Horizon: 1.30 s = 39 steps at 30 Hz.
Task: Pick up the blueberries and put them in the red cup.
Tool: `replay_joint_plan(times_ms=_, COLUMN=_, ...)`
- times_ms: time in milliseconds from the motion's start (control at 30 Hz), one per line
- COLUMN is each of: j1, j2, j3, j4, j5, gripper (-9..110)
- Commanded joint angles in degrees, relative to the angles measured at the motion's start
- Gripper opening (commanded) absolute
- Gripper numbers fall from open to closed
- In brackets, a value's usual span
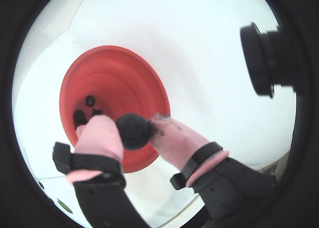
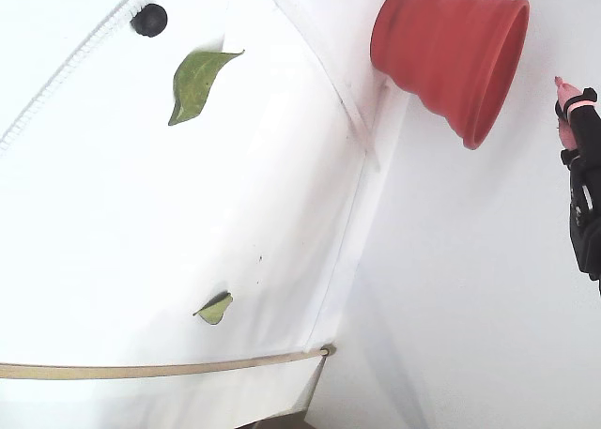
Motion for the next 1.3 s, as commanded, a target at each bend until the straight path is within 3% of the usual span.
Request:
replay_joint_plan(times_ms=0, j1=3.87, j2=1.32, j3=-5.89, j4=-0.18, j5=0.26, gripper=12)
replay_joint_plan(times_ms=367, j1=5.10, j2=-1.32, j3=-6.77, j4=-0.97, j5=0.62, gripper=12)
replay_joint_plan(times_ms=533, j1=5.10, j2=-1.05, j3=-6.15, j4=-1.67, j5=1.05, gripper=21)
replay_joint_plan(times_ms=1267, j1=-2.99, j2=9.23, j3=3.52, j4=-0.09, j5=-0.18, gripper=18)
